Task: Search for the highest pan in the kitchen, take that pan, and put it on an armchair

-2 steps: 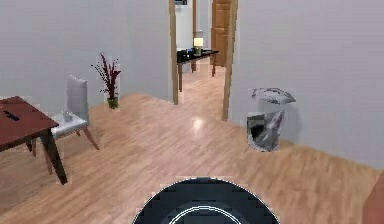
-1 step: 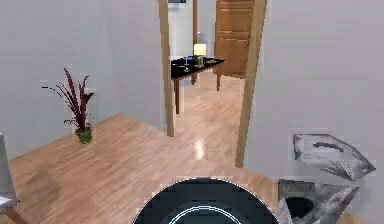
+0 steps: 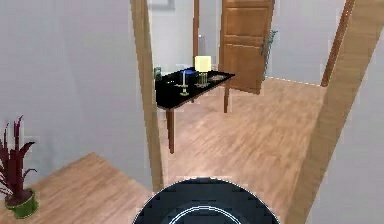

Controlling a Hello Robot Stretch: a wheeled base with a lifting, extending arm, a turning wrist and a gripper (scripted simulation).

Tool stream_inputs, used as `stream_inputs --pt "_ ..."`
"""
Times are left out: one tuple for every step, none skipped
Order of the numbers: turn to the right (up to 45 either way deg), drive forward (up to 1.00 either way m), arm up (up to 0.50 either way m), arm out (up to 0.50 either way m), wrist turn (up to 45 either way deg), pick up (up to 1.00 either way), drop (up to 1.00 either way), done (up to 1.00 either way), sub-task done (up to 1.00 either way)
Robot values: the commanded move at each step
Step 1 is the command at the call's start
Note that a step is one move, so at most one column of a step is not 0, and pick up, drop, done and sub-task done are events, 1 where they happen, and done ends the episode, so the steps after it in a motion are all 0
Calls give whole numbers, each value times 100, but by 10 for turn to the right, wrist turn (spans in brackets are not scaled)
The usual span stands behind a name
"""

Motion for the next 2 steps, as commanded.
stream_inputs --pt "30 0 0 0 0 0 0 0 0" --pt "0 75 0 0 0 0 0 0 0"
